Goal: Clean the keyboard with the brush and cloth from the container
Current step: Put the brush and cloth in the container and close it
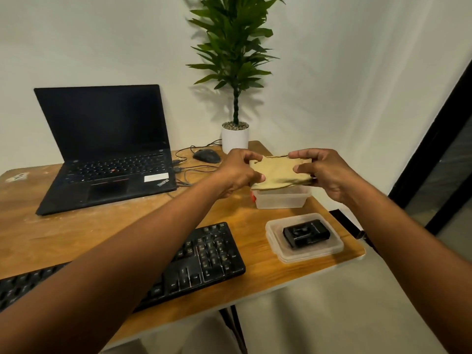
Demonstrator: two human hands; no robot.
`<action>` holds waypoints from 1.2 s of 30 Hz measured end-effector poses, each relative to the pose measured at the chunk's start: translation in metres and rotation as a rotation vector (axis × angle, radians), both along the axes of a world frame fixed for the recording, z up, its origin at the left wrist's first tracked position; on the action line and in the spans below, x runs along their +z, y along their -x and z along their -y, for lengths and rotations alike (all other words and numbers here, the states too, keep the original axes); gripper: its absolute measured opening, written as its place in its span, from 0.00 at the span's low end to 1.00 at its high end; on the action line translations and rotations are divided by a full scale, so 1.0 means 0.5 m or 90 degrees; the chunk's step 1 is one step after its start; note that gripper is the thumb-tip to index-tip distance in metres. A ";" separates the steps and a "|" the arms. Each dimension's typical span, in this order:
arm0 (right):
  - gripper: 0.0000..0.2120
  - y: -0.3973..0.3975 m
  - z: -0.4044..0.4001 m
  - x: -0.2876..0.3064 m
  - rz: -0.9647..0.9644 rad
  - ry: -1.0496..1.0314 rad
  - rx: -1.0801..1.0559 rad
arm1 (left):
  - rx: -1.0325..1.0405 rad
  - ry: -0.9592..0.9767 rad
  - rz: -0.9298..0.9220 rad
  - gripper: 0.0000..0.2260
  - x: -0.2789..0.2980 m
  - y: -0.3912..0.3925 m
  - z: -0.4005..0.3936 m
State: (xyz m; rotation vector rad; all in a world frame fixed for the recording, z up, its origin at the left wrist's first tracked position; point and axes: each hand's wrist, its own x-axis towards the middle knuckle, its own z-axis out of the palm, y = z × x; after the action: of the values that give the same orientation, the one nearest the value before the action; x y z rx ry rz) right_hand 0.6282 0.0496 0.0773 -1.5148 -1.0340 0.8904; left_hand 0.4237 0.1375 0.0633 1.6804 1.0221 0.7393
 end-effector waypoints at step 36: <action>0.12 -0.035 -0.188 -0.096 0.917 0.273 0.222 | -0.154 -0.375 -0.690 0.22 -0.046 -0.167 -0.092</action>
State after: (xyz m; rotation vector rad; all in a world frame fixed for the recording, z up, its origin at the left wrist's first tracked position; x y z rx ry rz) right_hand 0.6459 0.1435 0.0292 -2.4268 -2.2585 0.0697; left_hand 0.5074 0.1837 0.0404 2.7743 1.3271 -0.1377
